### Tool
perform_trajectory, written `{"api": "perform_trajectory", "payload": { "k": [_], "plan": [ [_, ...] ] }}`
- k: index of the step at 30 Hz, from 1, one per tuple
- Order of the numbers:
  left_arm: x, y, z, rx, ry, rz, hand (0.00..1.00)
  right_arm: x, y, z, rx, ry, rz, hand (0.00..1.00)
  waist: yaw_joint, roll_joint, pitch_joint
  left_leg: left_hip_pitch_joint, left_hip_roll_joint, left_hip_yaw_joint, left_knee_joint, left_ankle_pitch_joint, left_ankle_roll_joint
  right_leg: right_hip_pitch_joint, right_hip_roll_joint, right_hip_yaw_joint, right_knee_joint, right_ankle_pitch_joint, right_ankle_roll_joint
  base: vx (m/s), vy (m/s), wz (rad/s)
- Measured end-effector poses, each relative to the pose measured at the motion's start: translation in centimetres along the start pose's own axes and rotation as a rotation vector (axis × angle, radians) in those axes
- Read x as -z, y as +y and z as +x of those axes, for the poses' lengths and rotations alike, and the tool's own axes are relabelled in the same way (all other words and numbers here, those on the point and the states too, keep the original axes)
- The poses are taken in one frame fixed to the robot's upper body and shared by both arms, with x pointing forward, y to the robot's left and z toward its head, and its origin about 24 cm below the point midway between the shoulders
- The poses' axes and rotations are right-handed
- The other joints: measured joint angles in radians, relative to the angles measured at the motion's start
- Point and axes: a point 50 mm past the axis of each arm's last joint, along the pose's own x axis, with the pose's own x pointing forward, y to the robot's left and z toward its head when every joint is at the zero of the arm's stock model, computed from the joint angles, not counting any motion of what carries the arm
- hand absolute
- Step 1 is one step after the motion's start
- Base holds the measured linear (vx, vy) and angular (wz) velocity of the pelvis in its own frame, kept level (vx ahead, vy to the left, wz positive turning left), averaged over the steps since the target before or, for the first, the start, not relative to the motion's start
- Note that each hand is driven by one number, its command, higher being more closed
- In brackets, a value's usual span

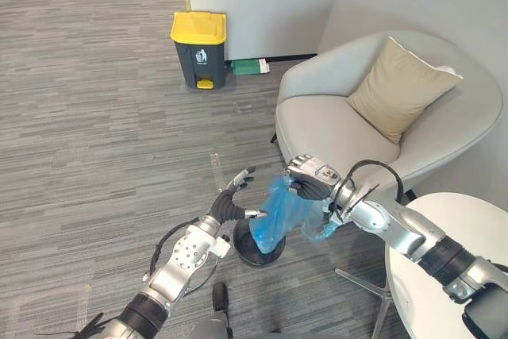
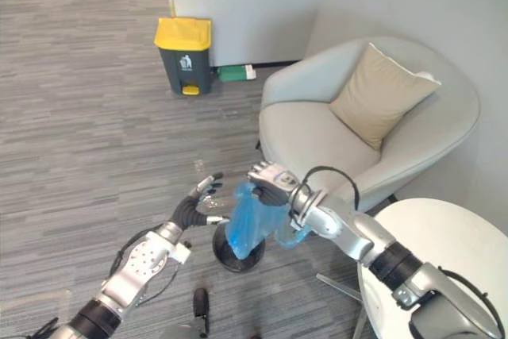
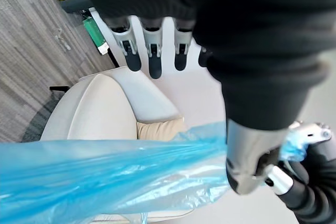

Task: Gather rubbish on tea table into small bin, then transfer packed bag to large trash can.

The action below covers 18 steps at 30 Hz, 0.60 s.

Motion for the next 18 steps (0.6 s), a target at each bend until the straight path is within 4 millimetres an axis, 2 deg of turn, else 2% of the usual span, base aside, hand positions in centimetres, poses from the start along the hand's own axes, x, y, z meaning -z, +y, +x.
{"api": "perform_trajectory", "payload": {
  "k": [6,11,15,18],
  "plan": [
    [-0.4,-0.4,0.1,-0.004,-0.018,0.005,0.00,-0.6,-0.3,0.3,0.027,-0.028,0.014,1.00,0.001,0.000,-0.006,0.002,0.001,-0.001,0.000,0.000,0.000,0.001,0.000,0.000,0.003,0.000,0.000,0.00,0.000,0.00],
    [-0.8,-2.7,0.6,0.019,-0.051,0.107,0.00,-3.1,-1.3,1.7,0.133,-0.128,0.148,1.00,0.002,-0.001,-0.007,0.000,0.000,-0.003,0.000,0.000,0.000,0.000,0.000,-0.001,0.003,0.000,0.000,0.00,0.000,0.00],
    [-0.5,-4.4,0.9,0.034,-0.042,0.135,0.00,-3.9,-2.1,2.8,0.184,-0.170,0.230,1.00,0.002,-0.001,-0.007,0.000,0.000,-0.004,0.000,0.001,0.000,0.000,0.001,-0.001,0.004,0.000,0.000,0.00,0.000,0.00],
    [-0.2,-4.6,1.0,0.029,-0.034,0.172,0.00,-4.4,-2.3,3.3,0.204,-0.192,0.307,1.00,0.004,-0.001,-0.007,0.000,0.000,-0.005,0.000,0.002,0.000,0.000,0.001,-0.001,0.004,0.000,0.000,0.00,0.000,0.00]
  ]
}}
